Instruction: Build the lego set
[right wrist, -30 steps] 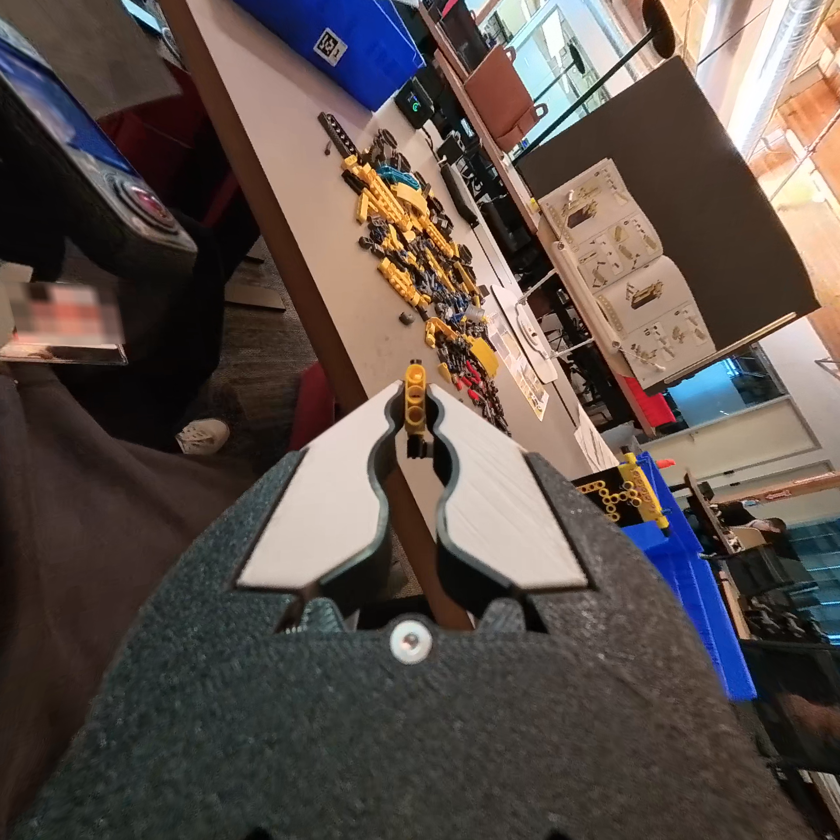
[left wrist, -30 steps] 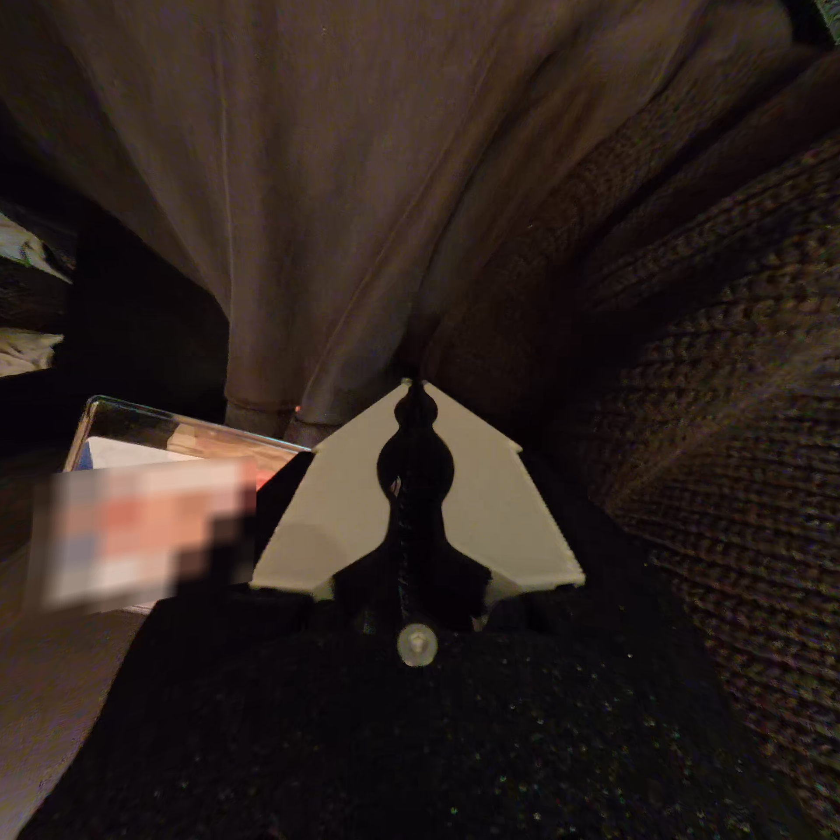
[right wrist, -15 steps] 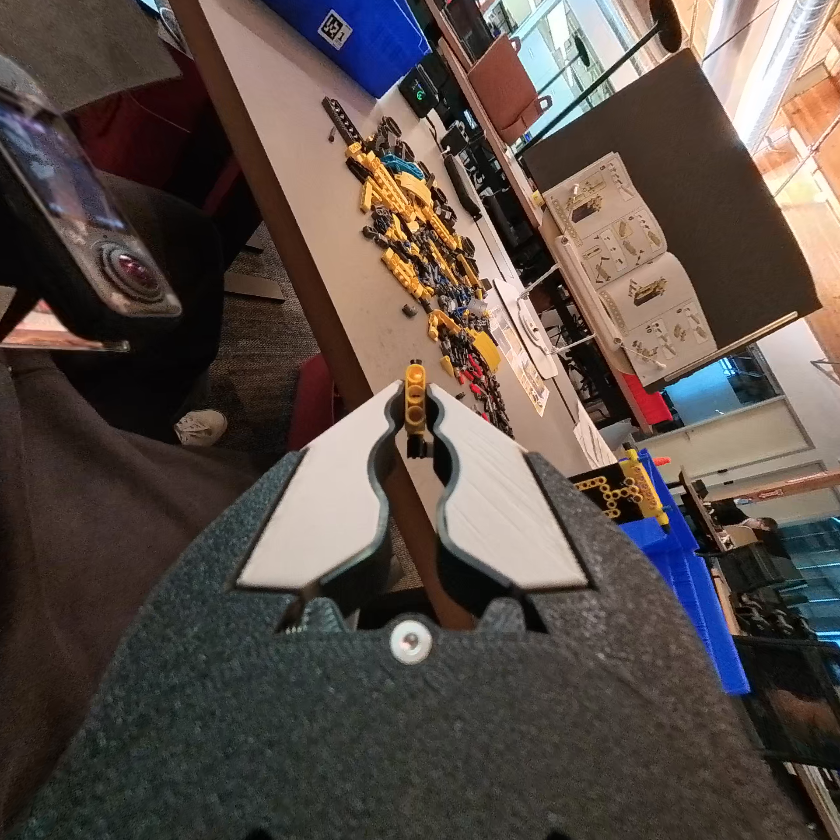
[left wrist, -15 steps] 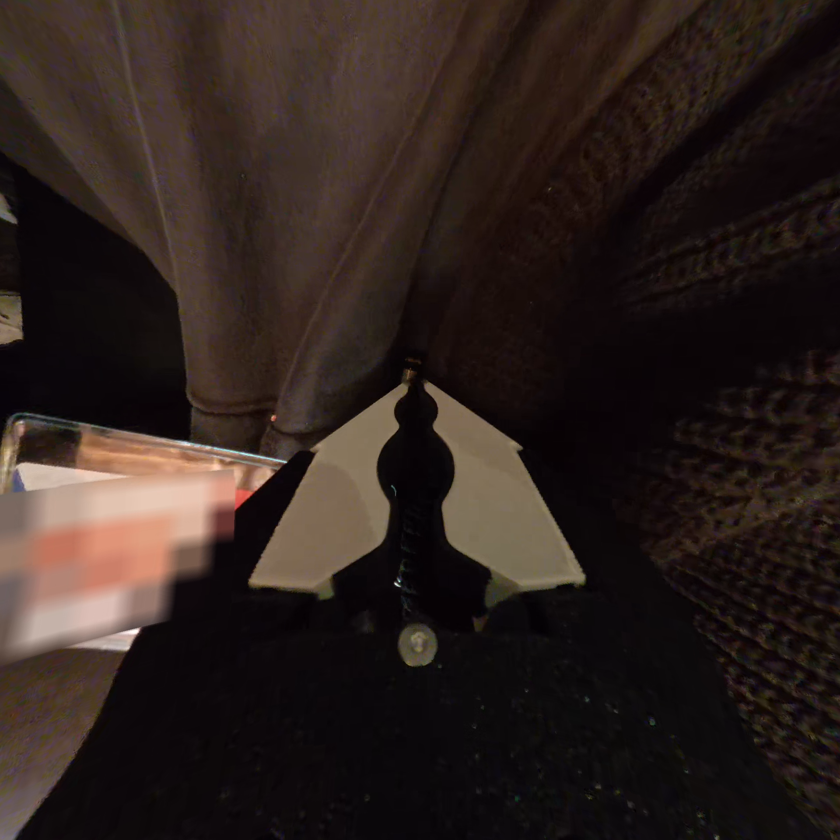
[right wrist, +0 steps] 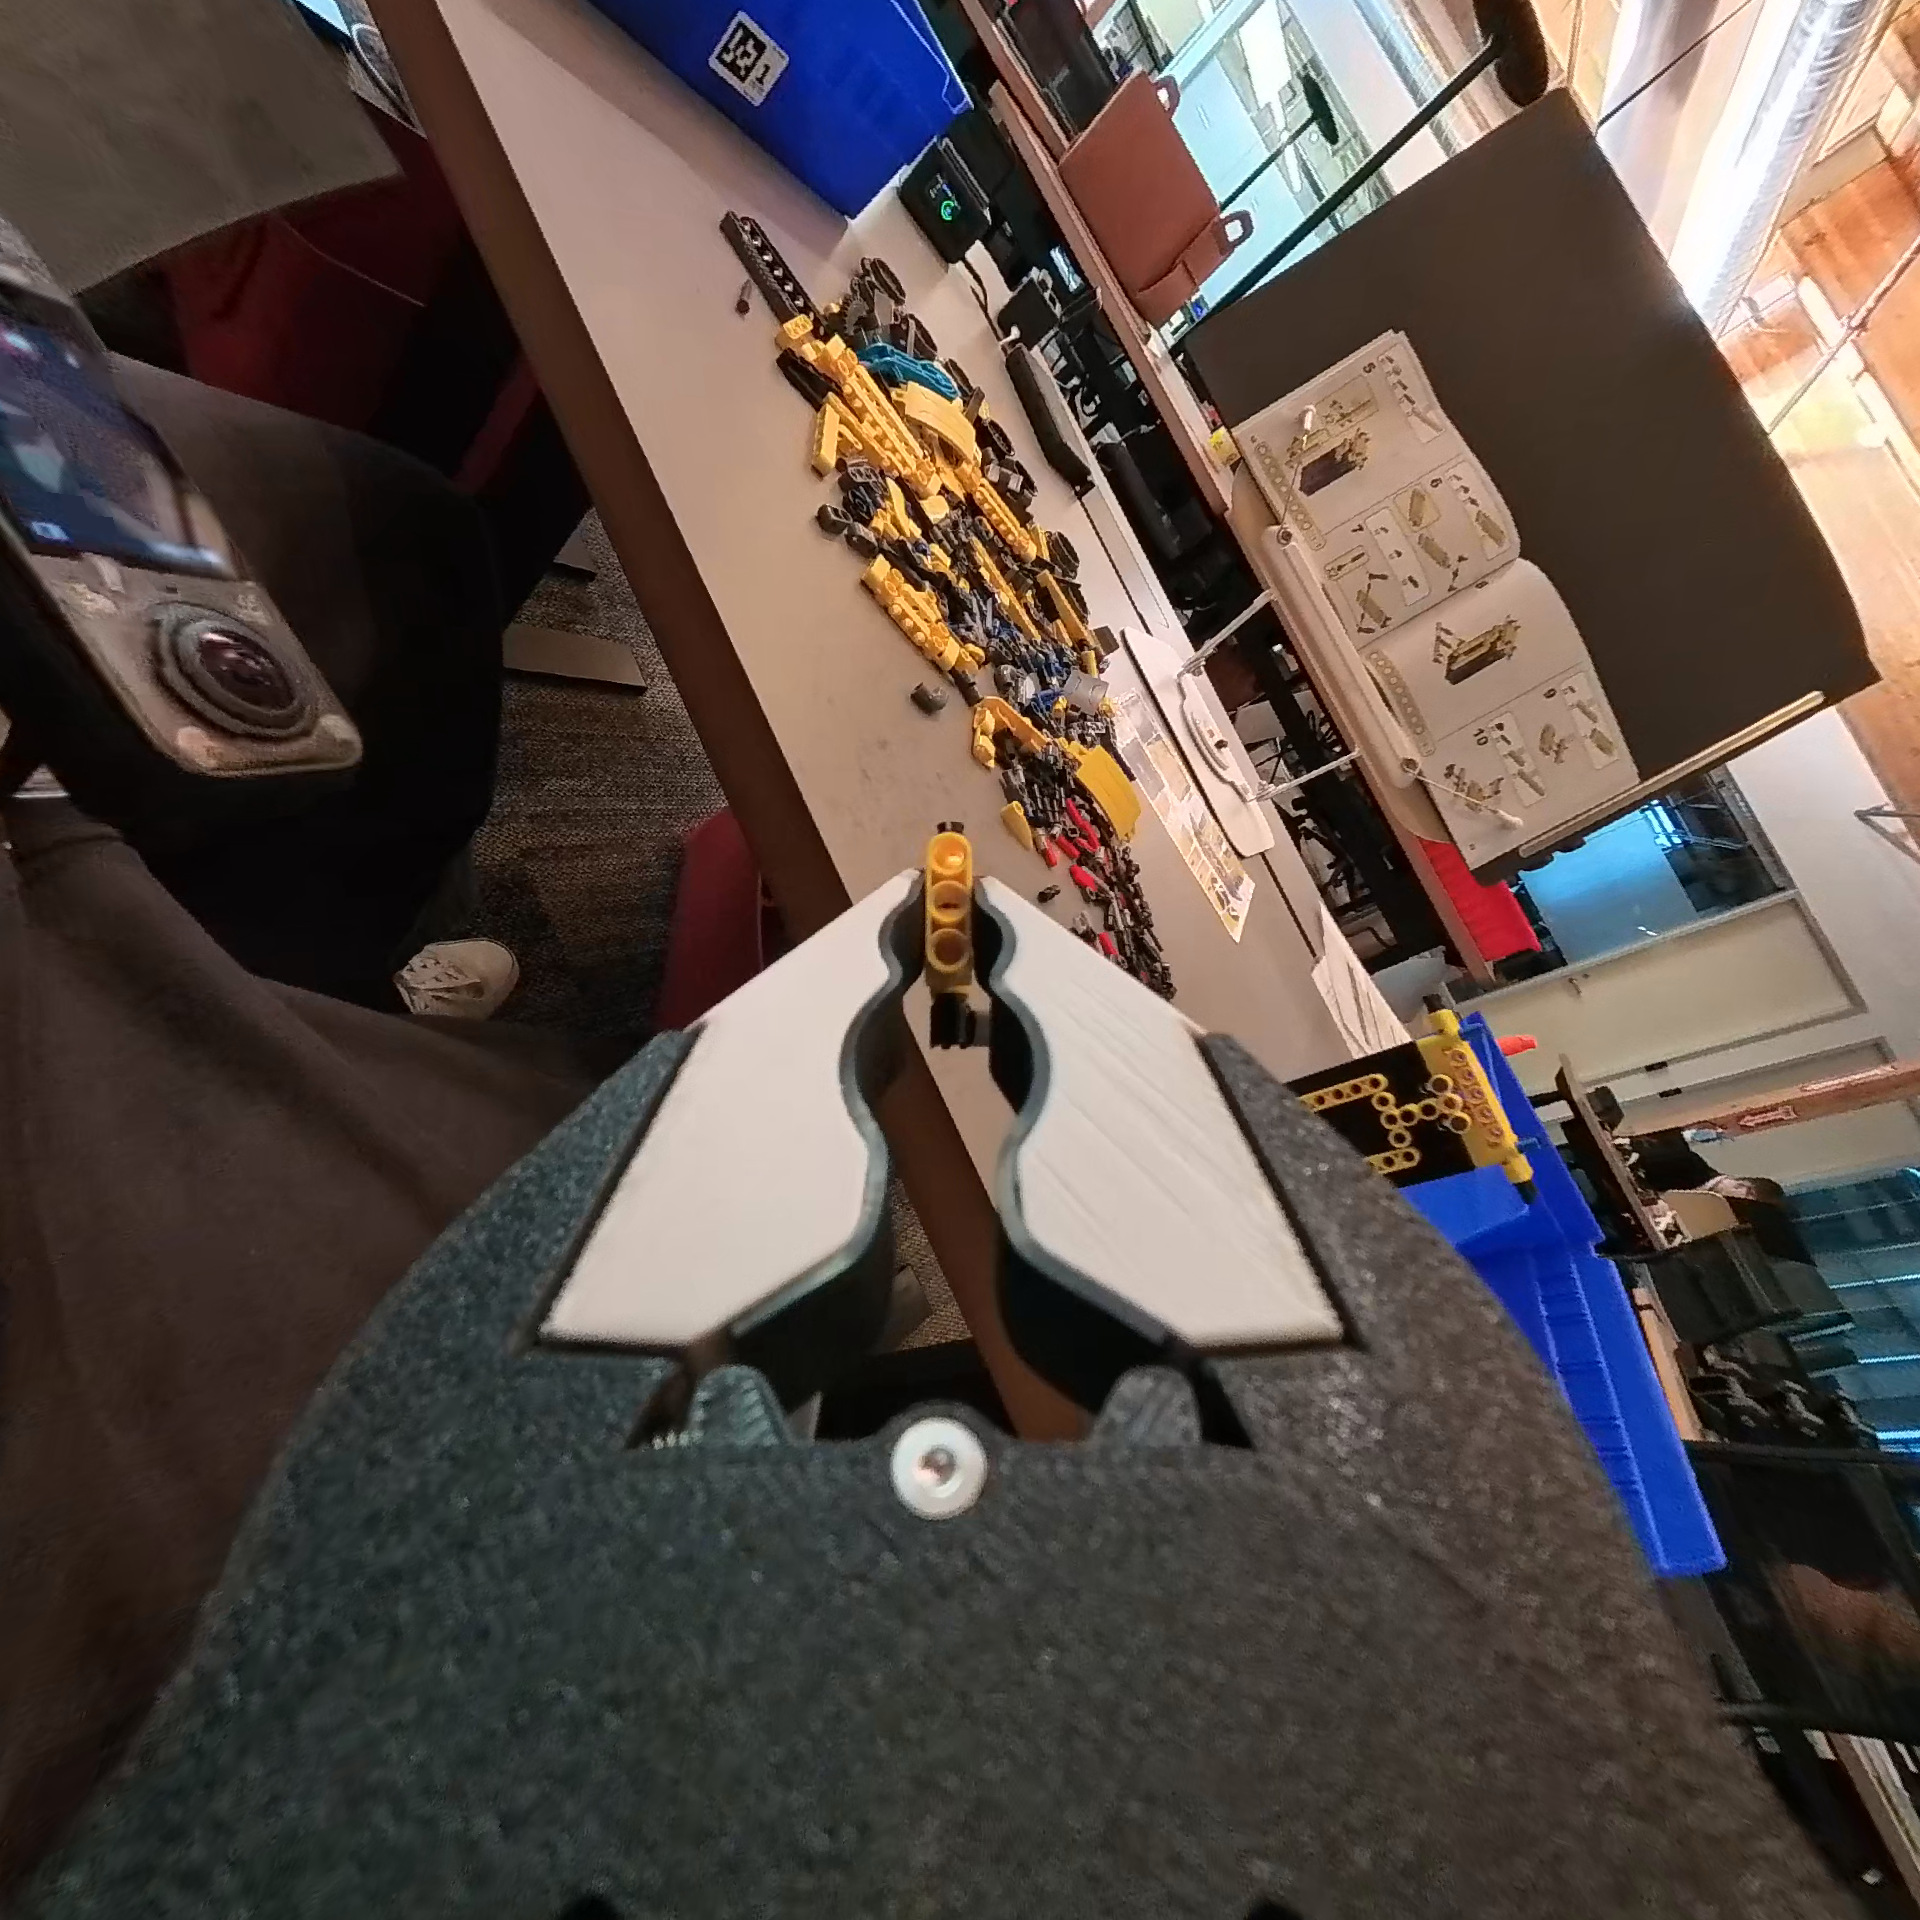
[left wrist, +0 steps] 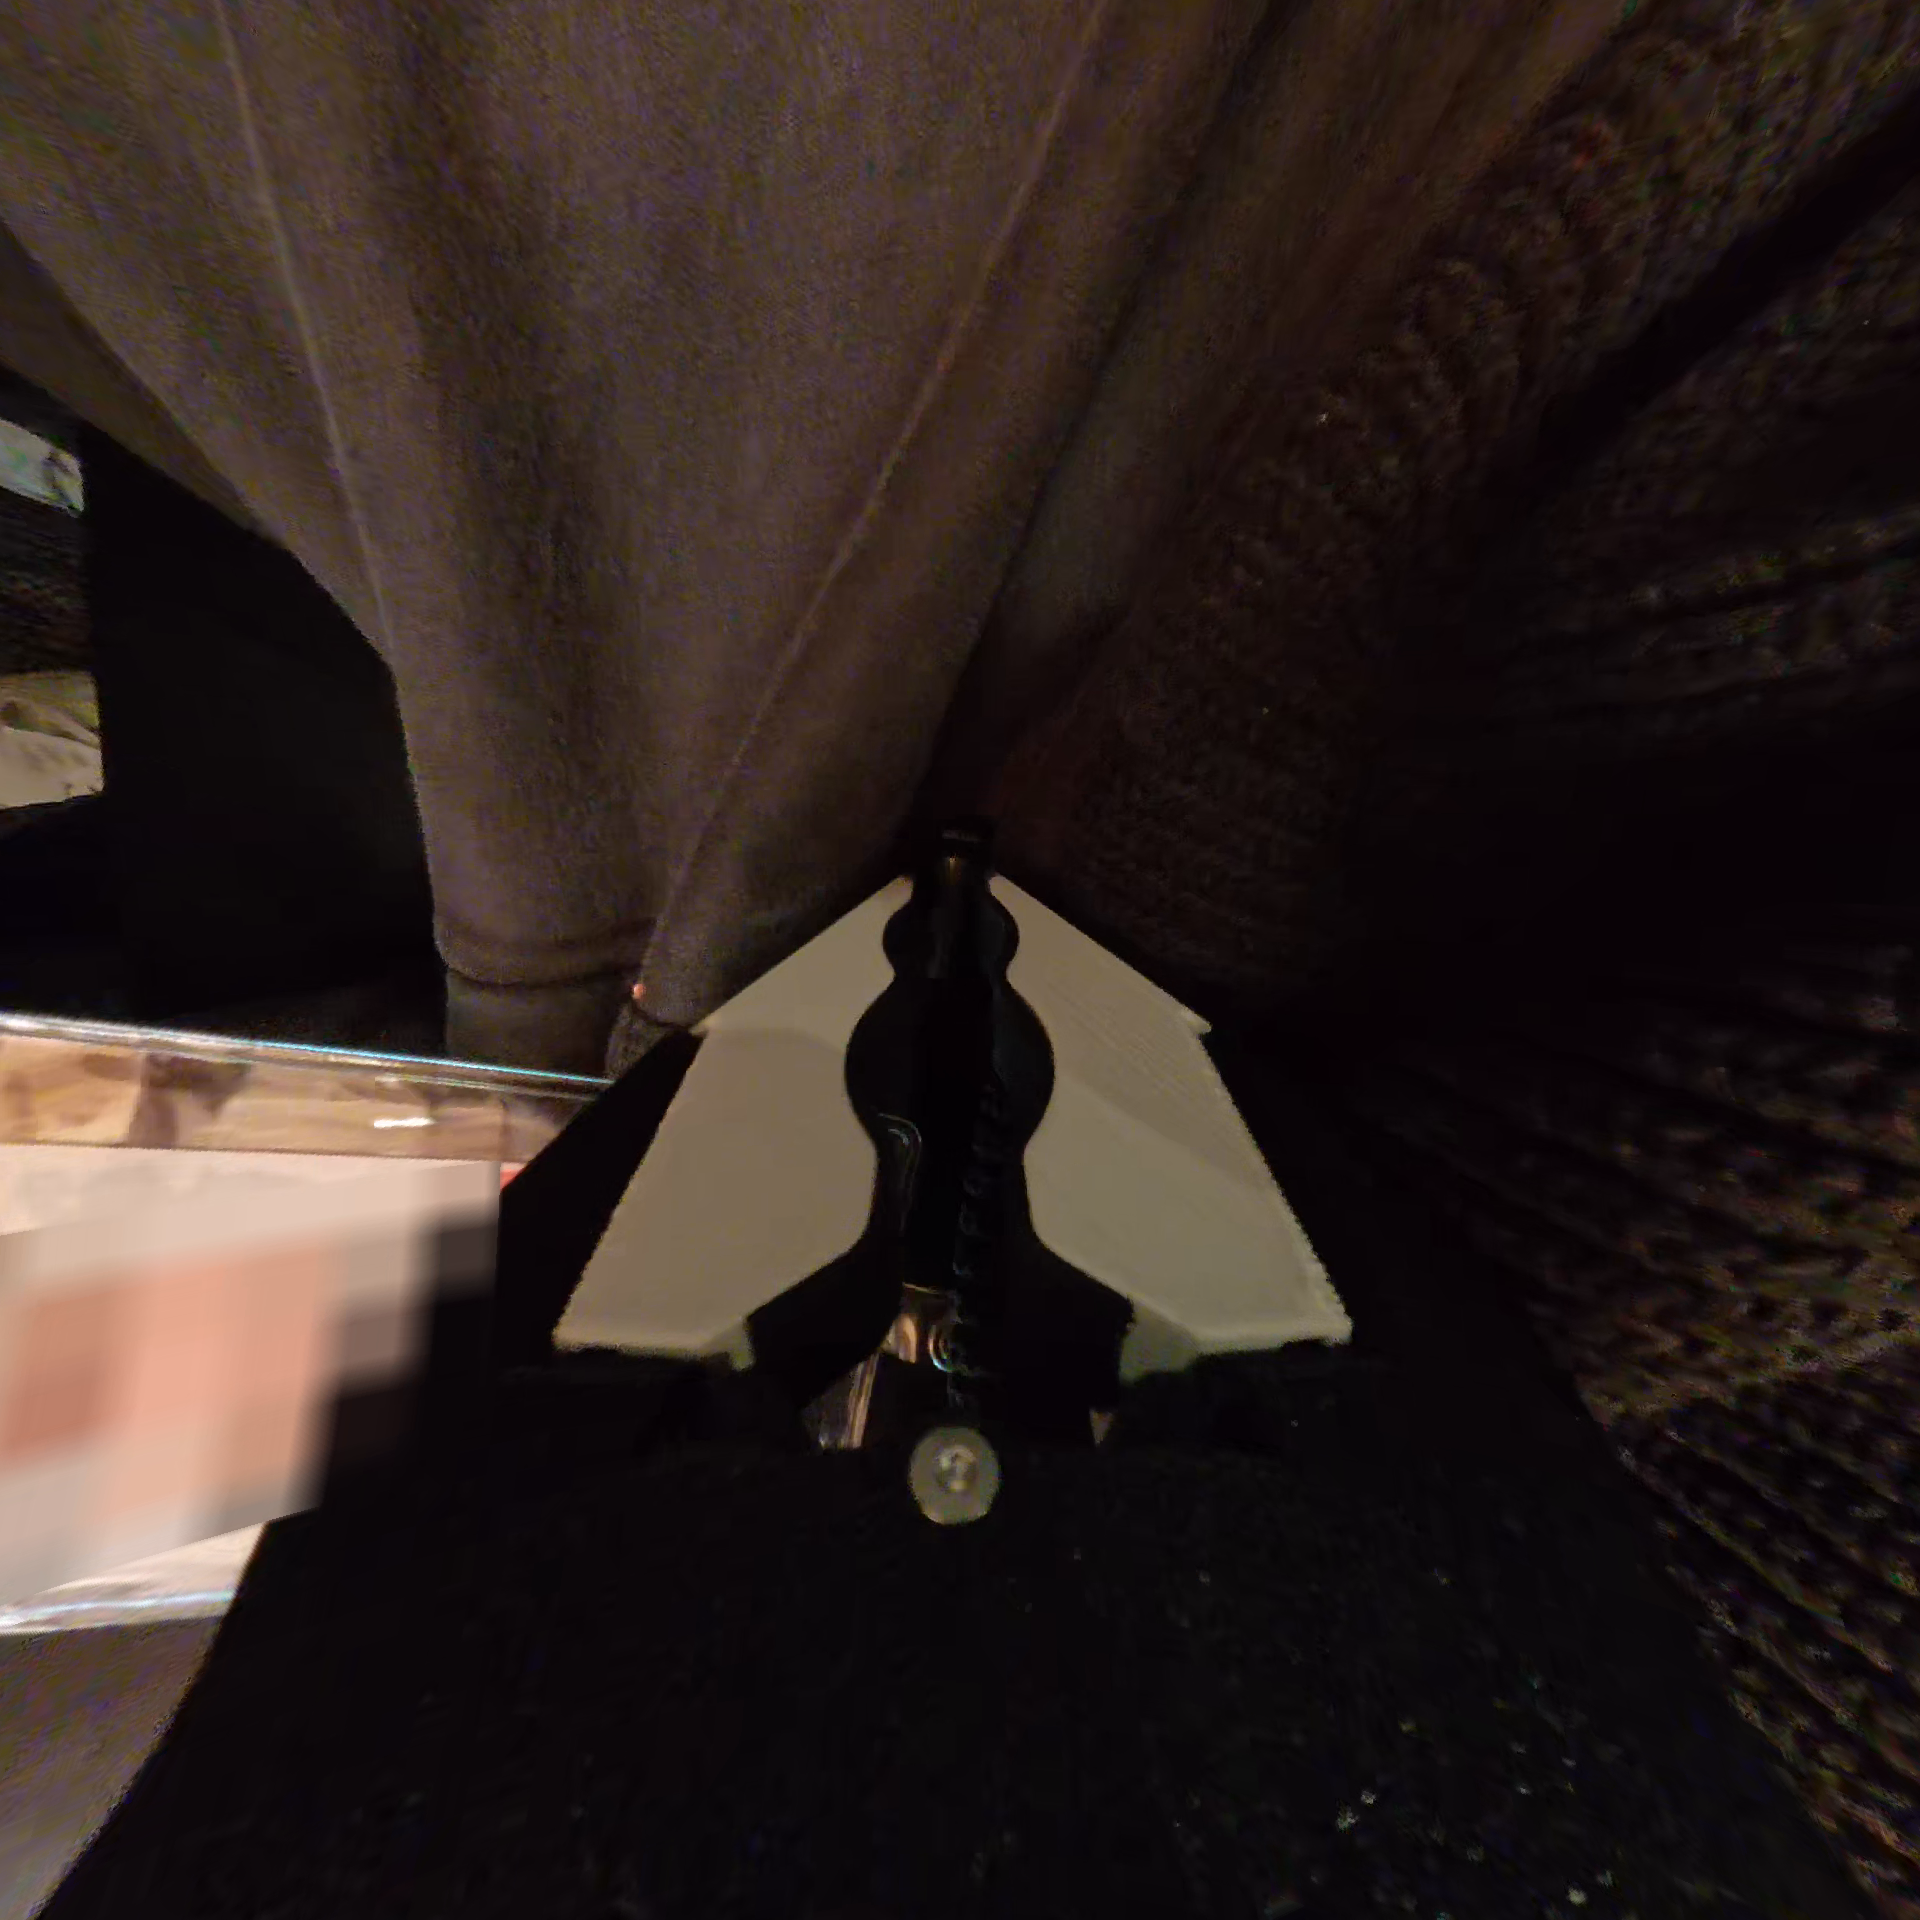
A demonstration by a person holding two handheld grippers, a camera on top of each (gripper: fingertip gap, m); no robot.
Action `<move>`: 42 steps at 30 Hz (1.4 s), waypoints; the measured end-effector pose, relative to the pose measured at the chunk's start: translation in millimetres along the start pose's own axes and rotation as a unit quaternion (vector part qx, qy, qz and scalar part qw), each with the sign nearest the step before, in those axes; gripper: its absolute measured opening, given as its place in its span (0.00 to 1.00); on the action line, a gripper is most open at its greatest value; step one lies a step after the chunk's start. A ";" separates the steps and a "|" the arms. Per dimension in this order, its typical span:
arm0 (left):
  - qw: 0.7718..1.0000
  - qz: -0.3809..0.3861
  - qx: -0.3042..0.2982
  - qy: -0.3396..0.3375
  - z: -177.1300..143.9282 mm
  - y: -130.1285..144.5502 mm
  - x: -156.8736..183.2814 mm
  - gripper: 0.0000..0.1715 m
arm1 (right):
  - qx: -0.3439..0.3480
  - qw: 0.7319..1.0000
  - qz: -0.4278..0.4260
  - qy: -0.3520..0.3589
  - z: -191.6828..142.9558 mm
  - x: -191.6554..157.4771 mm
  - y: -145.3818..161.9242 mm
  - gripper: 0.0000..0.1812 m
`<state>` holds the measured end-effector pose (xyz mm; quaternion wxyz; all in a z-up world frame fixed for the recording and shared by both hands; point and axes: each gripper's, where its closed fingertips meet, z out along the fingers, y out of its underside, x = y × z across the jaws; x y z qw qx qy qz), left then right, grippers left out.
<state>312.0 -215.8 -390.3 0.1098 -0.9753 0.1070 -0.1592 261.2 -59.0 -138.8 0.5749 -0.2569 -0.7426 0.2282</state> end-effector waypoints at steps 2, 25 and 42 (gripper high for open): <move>1.000 -0.010 -0.004 0.011 1.6 0.7 0.4 0.04 | -0.001 1.000 -0.002 0.001 -0.7 -0.1 0.2 0.04; 0.916 0.001 0.380 -0.129 -225.6 -113.6 -36.5 0.03 | -0.015 1.000 0.005 -0.010 20.9 1.0 21.0 0.04; 0.938 0.028 0.339 -0.067 -233.6 -207.6 -169.2 0.03 | -0.070 0.975 -0.174 -0.120 122.0 25.0 88.6 0.07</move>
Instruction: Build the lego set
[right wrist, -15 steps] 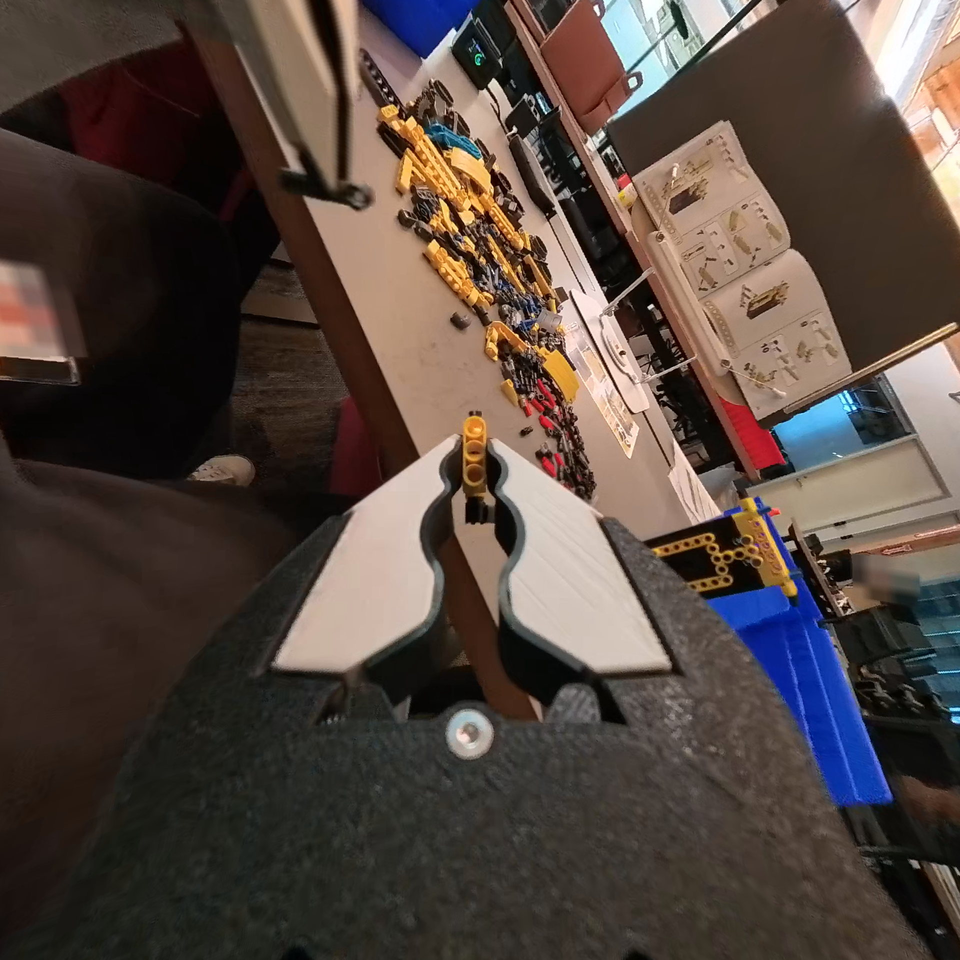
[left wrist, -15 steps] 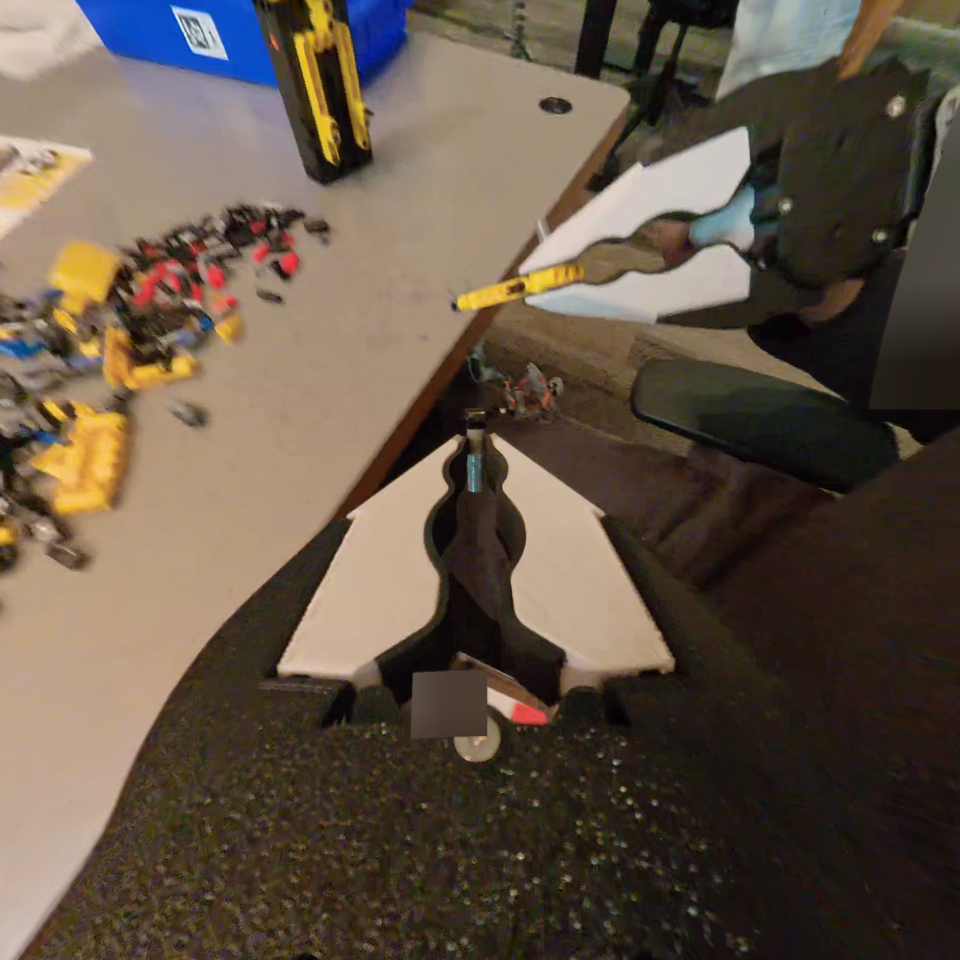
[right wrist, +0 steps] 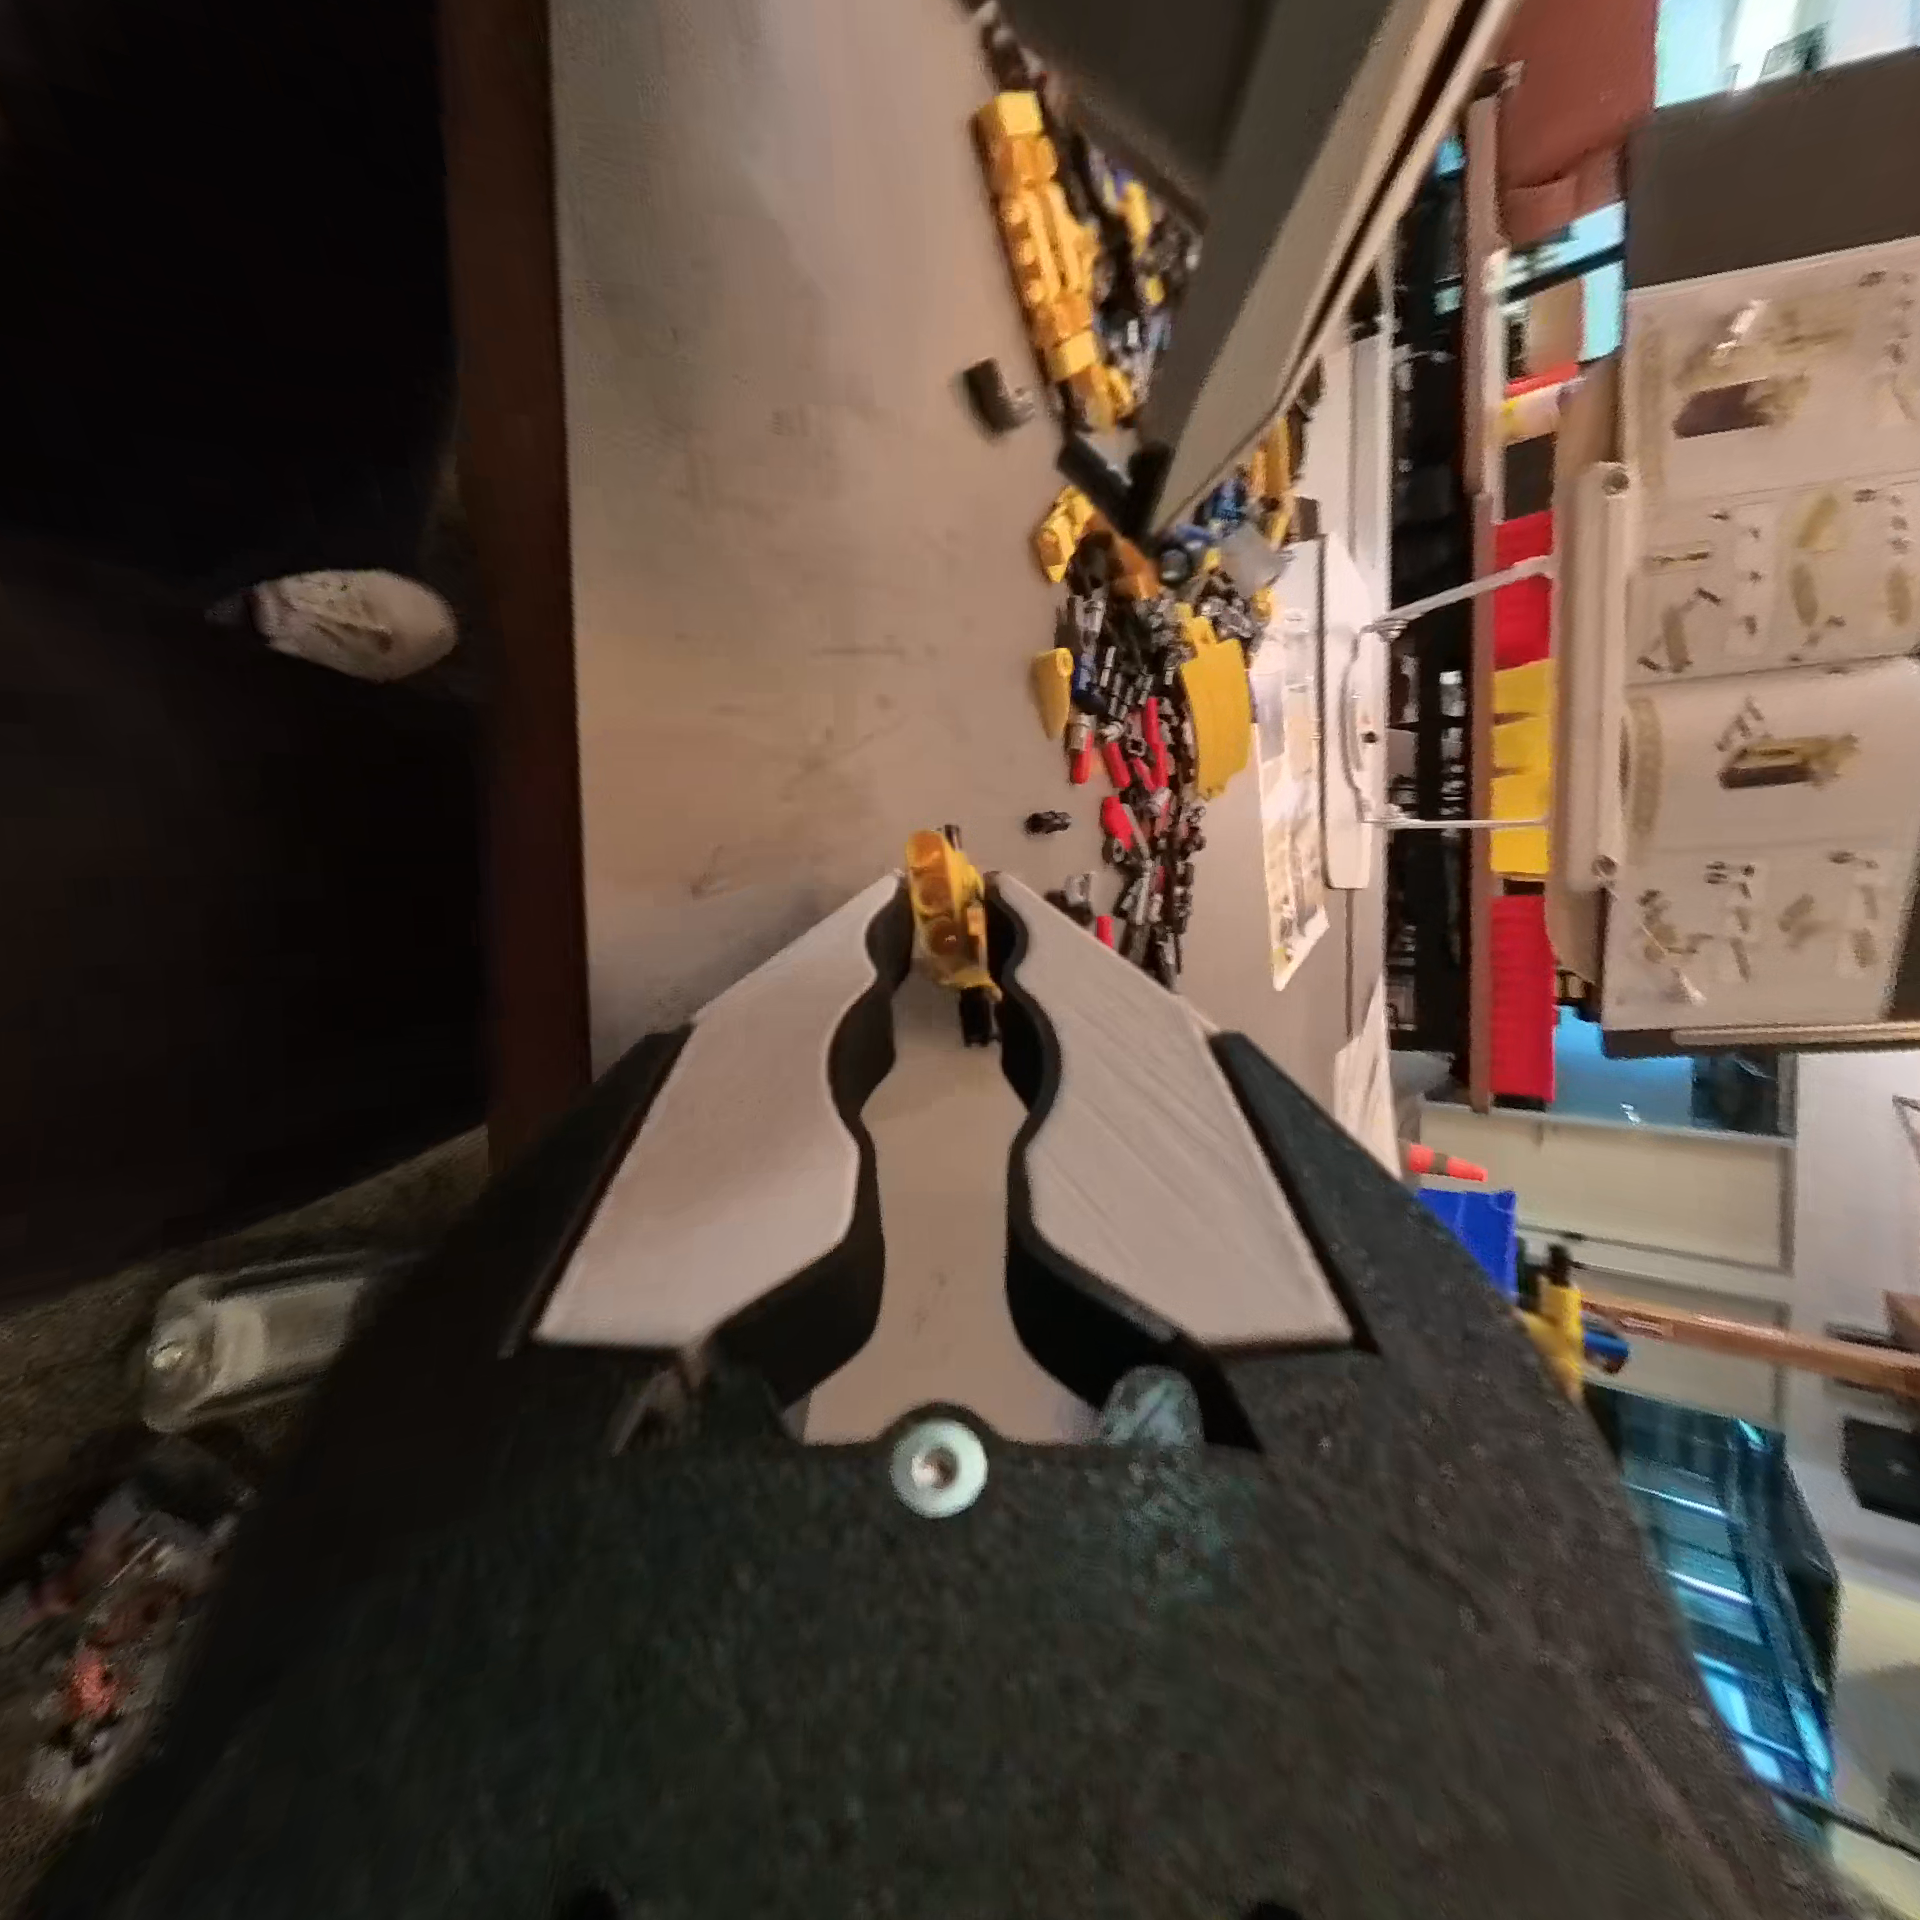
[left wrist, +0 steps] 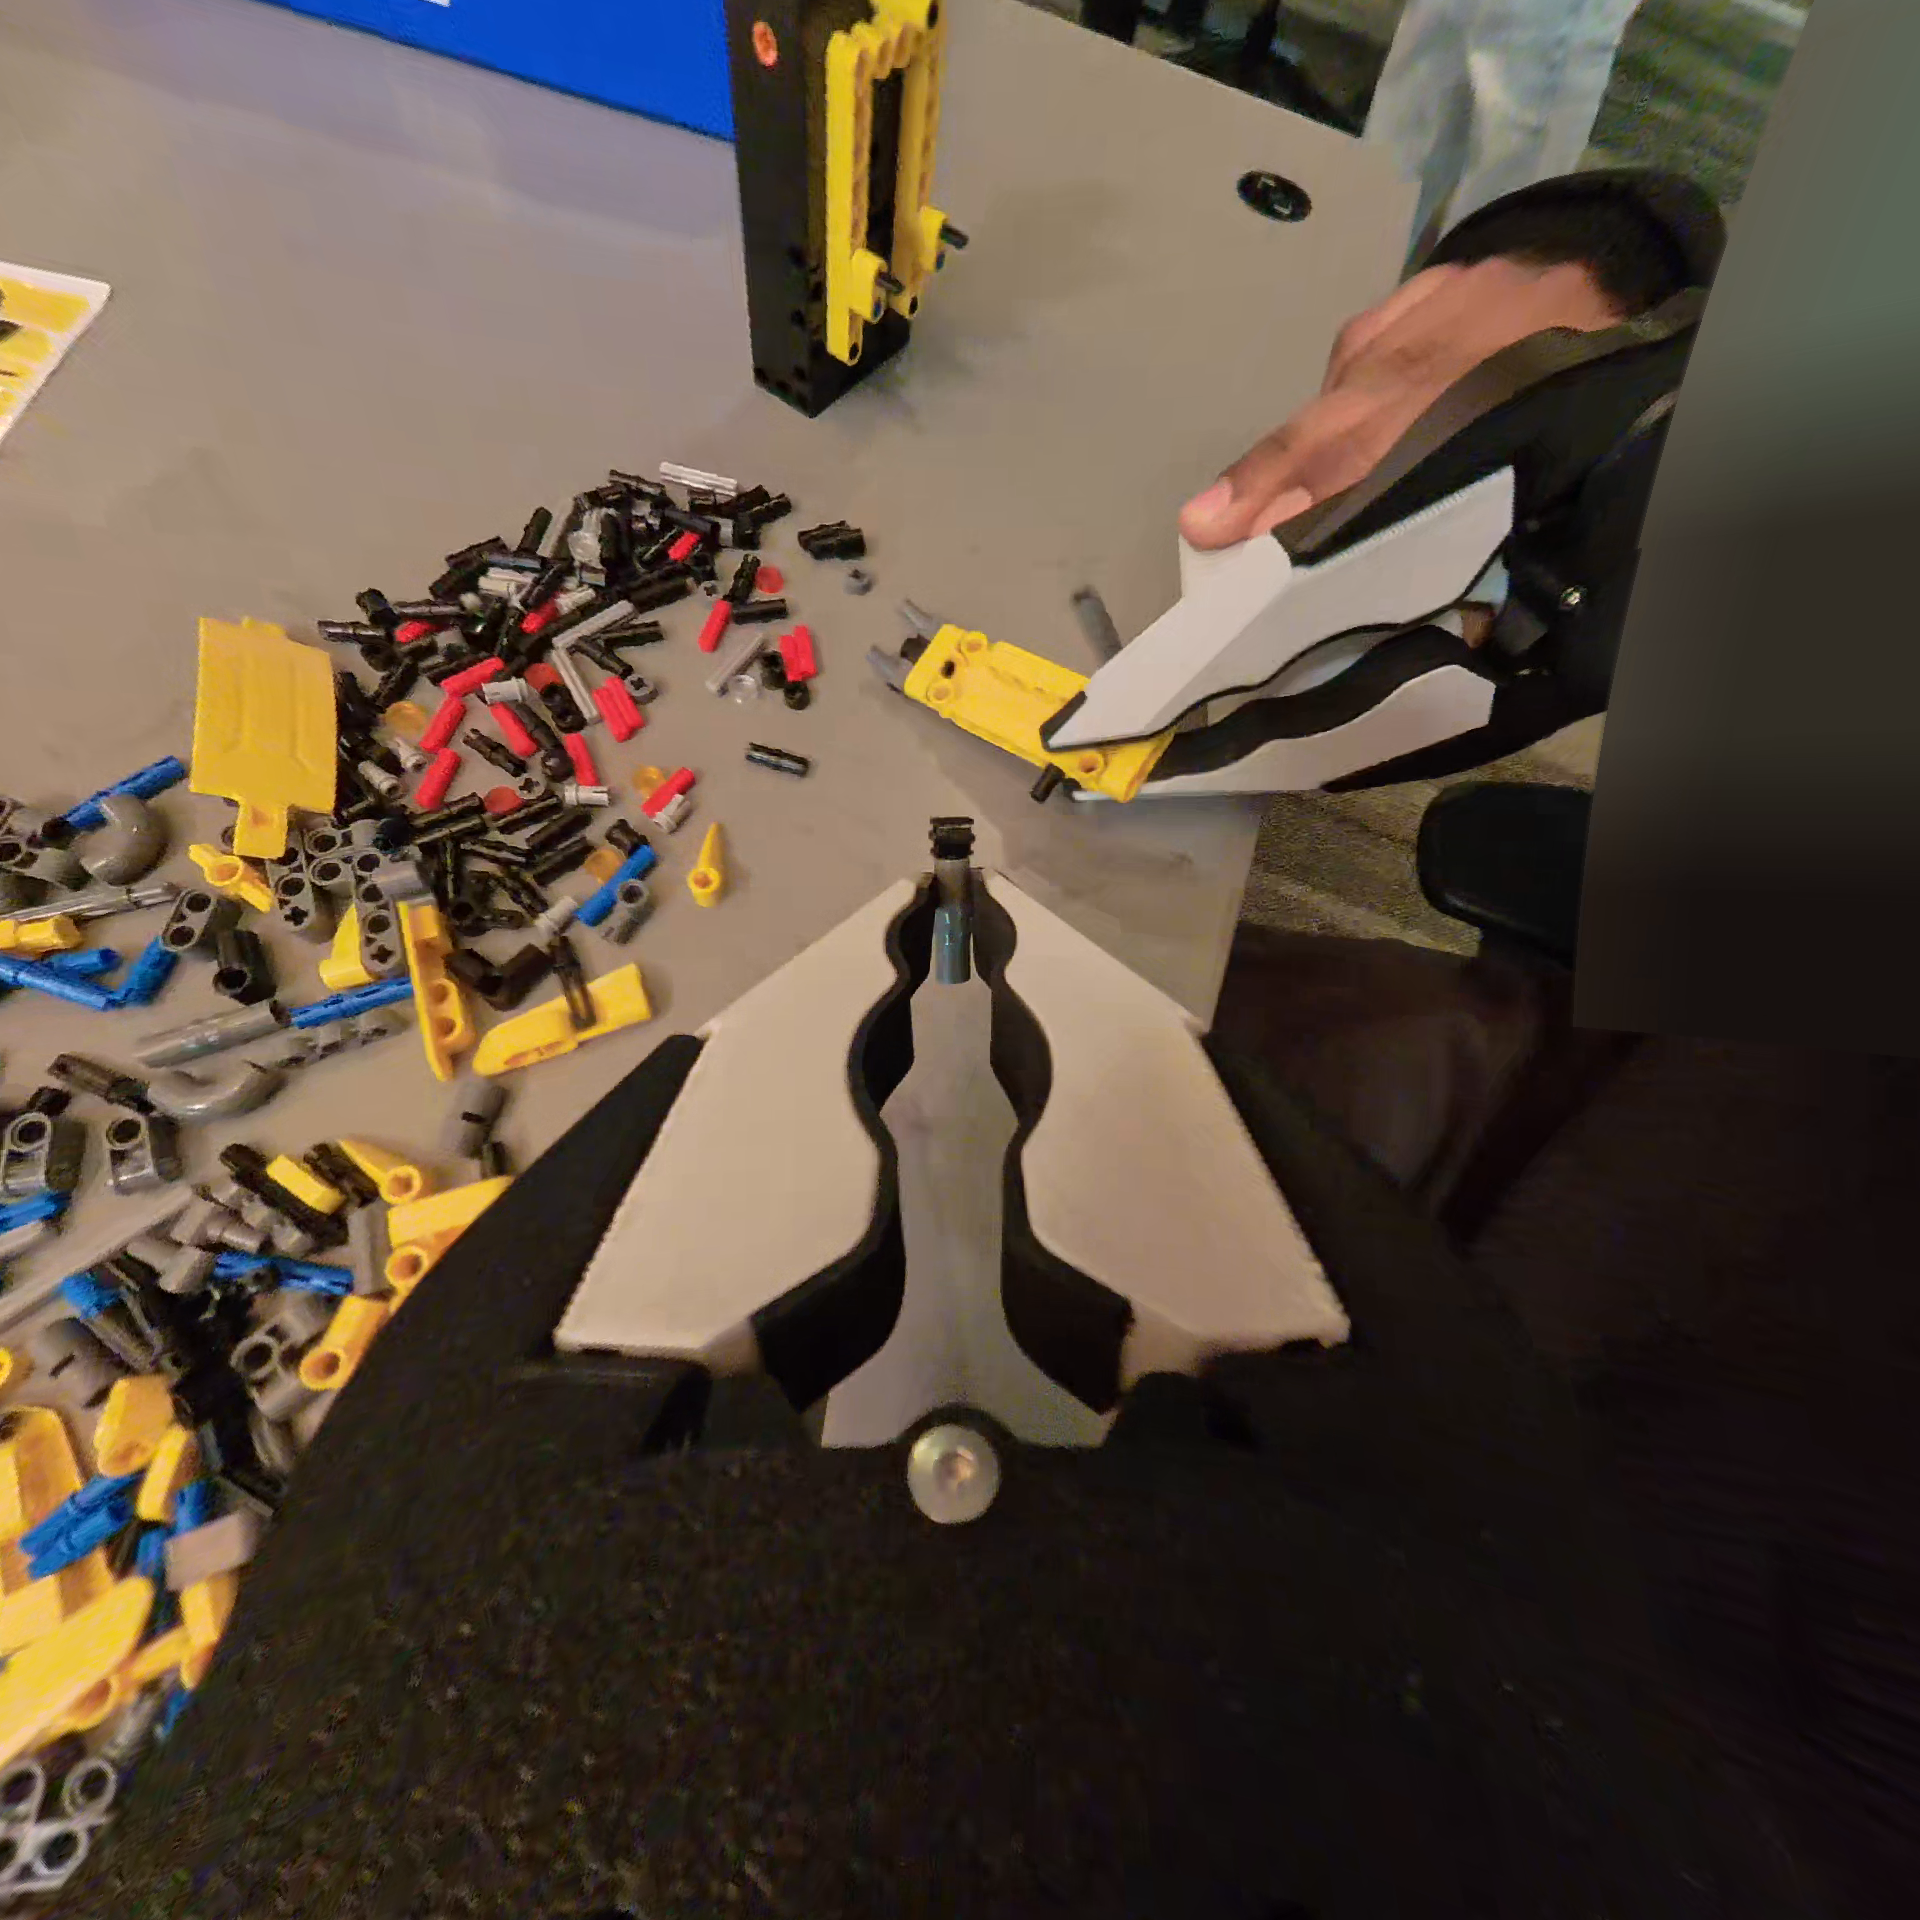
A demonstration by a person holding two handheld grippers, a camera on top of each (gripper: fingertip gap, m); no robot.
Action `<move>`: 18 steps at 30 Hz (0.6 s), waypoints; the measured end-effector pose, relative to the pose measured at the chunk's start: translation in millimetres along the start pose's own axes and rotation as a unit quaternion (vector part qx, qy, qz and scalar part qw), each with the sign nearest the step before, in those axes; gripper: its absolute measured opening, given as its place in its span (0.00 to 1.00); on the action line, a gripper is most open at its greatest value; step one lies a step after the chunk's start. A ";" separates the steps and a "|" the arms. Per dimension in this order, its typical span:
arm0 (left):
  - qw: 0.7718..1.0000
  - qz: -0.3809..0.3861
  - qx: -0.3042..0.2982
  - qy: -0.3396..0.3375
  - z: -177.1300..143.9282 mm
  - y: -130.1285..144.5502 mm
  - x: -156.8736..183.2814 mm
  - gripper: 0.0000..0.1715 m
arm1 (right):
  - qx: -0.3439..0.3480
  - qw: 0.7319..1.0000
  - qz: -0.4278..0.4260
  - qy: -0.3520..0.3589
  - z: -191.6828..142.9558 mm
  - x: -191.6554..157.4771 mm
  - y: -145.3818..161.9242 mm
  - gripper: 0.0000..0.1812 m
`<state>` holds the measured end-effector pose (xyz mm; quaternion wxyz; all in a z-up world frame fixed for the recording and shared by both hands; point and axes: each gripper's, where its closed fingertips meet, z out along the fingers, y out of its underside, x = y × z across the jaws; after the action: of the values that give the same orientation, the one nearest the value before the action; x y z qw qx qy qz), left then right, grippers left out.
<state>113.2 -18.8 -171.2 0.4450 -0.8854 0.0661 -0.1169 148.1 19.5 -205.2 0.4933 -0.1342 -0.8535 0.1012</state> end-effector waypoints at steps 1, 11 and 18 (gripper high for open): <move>1.000 -0.004 -0.001 0.005 0.8 -0.3 -4.1 0.03 | -0.003 1.000 0.004 -0.017 1.3 -3.5 1.6 0.08; 0.999 -0.012 0.019 0.029 1.0 -0.9 -2.7 0.03 | -0.018 0.993 0.101 -0.062 -5.8 -8.3 6.7 0.16; 0.998 0.043 0.027 0.022 4.2 -0.2 21.1 0.03 | 0.023 0.987 0.141 -0.073 -20.1 -14.8 -22.7 0.17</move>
<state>134.7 -20.1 -170.3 0.4722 -0.8663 0.1112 -0.1189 169.7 -6.0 -200.4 0.4137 -0.2343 -0.8569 0.1992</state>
